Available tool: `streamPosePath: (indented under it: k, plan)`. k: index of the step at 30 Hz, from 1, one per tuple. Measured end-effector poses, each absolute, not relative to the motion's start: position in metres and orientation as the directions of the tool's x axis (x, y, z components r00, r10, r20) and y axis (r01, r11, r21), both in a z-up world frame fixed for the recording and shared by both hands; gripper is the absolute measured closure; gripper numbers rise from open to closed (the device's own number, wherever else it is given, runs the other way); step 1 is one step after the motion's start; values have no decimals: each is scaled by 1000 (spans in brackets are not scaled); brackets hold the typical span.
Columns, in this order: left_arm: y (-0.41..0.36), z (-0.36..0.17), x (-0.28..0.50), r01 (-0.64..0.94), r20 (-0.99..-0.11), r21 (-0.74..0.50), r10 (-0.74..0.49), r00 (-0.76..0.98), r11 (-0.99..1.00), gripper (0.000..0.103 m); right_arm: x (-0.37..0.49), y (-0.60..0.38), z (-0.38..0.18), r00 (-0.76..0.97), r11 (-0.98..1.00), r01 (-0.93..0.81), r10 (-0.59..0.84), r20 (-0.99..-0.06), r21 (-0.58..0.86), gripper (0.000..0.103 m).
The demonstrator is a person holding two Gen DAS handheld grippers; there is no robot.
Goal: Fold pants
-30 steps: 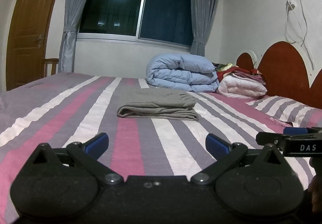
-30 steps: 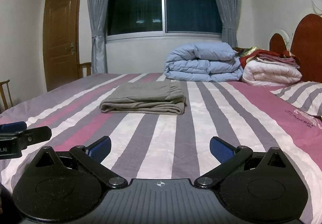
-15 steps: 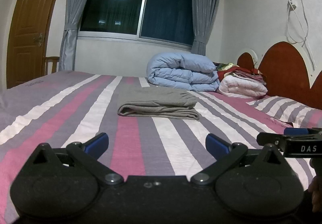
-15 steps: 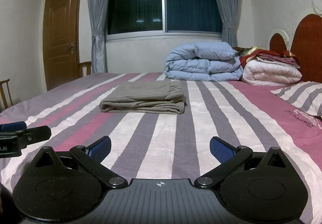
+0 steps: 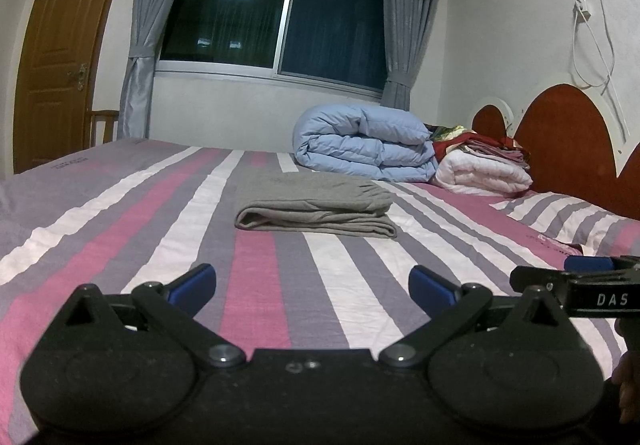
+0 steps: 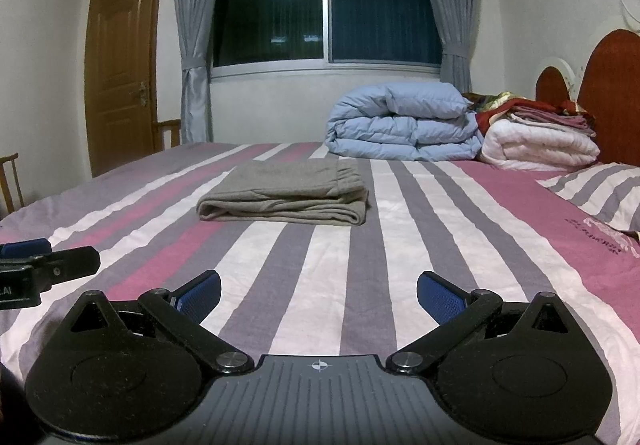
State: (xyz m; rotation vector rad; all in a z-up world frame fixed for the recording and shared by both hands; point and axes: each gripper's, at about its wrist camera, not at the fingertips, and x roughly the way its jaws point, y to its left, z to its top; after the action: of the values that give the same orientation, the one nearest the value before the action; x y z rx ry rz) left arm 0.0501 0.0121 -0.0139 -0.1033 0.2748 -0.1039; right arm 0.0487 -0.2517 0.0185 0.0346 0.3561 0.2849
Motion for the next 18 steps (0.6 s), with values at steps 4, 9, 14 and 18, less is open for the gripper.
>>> streamPosePath:
  k: [4,9,14,18]
  plan:
    - [14,-15,50,86,-264,-116,-115,958,989,6,48,-254,17,897,959,-271,282,-340,81,0]
    - [14,-15,50,89,-264,-118,-118,957,989,6,48,-254,18,897,959,-270,281,-340,83,0]
    - [16,-17,50,106,-265,-129,-138,954,986,6,48,-254,17,897,959,-271,282,-341,81,0]
    - [17,-17,49,111,-267,-135,-145,953,985,6,49,-255,17,897,959,-271,282,-341,81,0]
